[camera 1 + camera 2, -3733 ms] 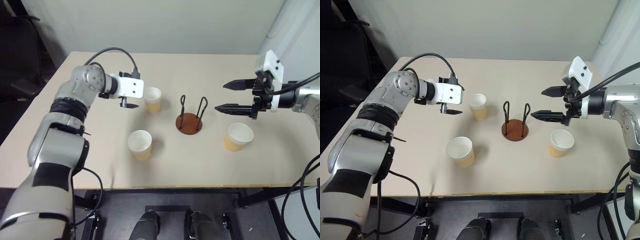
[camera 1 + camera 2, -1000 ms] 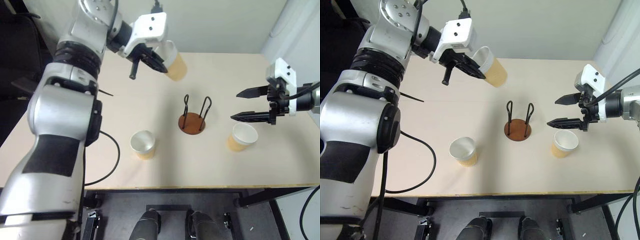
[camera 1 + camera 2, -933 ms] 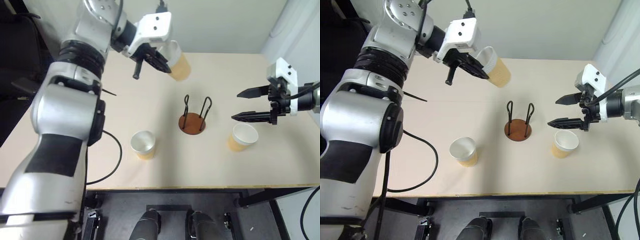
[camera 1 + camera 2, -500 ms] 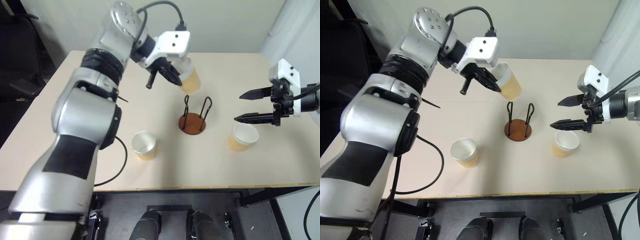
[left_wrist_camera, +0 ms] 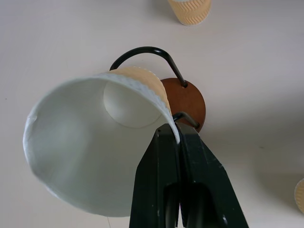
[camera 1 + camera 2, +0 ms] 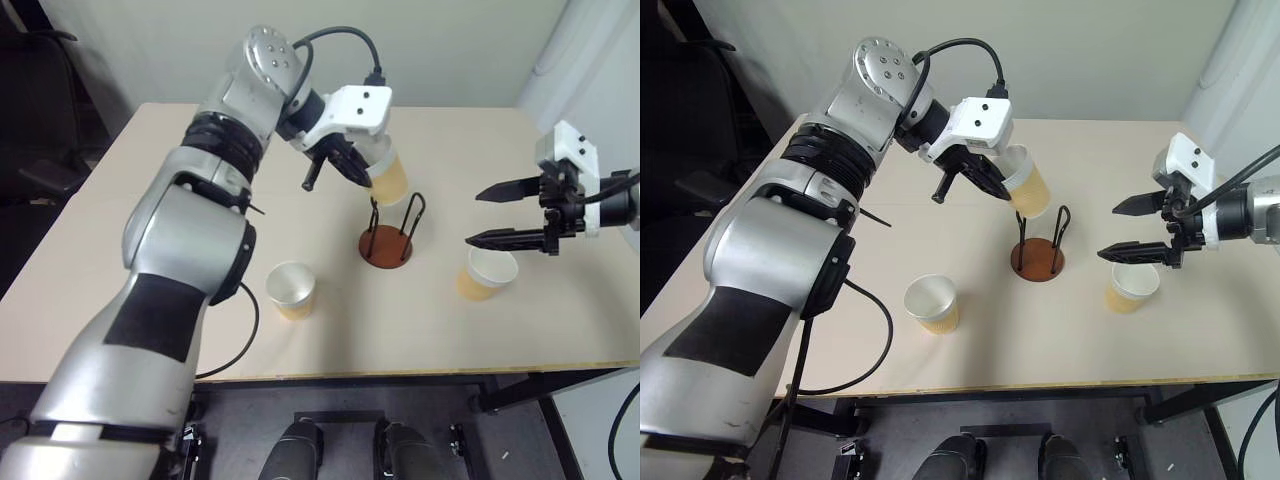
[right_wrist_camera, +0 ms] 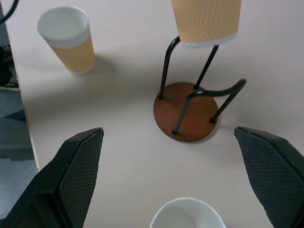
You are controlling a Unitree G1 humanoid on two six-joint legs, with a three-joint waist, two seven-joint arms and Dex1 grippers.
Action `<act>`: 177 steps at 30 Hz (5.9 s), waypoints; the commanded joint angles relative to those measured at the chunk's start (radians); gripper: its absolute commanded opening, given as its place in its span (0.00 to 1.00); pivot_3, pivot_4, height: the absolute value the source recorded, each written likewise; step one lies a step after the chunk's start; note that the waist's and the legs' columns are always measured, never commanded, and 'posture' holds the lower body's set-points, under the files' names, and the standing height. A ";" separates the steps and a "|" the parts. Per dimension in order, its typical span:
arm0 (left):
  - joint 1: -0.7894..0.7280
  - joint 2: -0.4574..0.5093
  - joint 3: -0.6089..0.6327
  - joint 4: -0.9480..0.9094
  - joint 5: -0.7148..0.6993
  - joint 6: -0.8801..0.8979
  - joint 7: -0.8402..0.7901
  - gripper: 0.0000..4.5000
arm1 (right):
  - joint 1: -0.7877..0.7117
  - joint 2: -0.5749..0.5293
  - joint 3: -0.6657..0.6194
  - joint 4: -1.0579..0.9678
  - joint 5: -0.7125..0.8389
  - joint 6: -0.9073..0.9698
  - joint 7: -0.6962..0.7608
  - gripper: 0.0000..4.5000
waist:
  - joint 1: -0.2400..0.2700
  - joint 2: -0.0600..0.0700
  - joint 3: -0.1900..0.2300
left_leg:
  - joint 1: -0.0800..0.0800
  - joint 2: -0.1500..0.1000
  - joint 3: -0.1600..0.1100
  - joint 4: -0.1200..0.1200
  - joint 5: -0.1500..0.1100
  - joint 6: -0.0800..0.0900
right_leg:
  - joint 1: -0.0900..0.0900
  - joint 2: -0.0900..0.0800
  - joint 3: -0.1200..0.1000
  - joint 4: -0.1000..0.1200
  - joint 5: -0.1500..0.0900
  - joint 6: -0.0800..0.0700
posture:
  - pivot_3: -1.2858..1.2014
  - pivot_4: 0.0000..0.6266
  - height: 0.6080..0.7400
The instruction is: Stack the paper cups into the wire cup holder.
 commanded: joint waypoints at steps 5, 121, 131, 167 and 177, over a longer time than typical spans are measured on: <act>-0.014 -0.003 -0.008 -0.015 -0.012 -0.013 -0.036 0.01 | -0.157 -0.044 -0.034 0.086 -0.024 -0.060 0.045 1.00 | 0.000 0.000 0.000 | 0.000 0.000 0.000 0.000 0.000 0.000 | 0.000 0.001 0.000 0.000 0.001 0.001 | 0.52 0.24 1.00; 0.505 0.631 -0.035 -0.764 -0.631 0.259 -0.036 1.00 | 0.103 -0.003 0.168 0.062 -0.430 -0.465 0.225 0.00 | -0.018 0.003 -0.001 | 0.008 0.001 -0.005 -0.007 0.003 -0.008 | 0.005 0.003 -0.001 -0.001 -0.001 -0.011 | 0.52 0.24 1.00; 0.432 0.587 -0.019 -0.569 -0.569 0.178 -0.036 1.00 | 0.093 -0.031 0.151 -0.005 -0.393 -0.402 0.250 0.00 | -0.018 0.002 -0.001 | 0.007 0.001 -0.005 -0.018 0.003 -0.009 | 0.001 0.003 -0.002 -0.006 -0.002 -0.012 | 0.52 0.24 1.00; 0.378 0.549 -0.009 -0.455 -0.547 0.137 -0.036 1.00 | -0.485 0.304 0.192 0.234 -0.403 -0.332 0.166 0.00 | -0.025 0.002 -0.001 | 0.001 0.002 -0.007 -0.019 0.007 -0.011 | -0.010 0.003 -0.004 0.002 -0.002 -0.016 | 0.52 0.24 1.00; 0.396 0.570 -0.007 -0.485 -0.556 0.147 -0.036 1.00 | -0.458 0.355 0.241 0.291 -0.451 -0.423 0.153 0.00 | -0.024 0.002 -0.001 | 0.000 0.001 -0.008 -0.019 0.008 -0.012 | -0.011 0.002 -0.005 0.002 -0.002 -0.016 | 0.52 0.24 1.00</act>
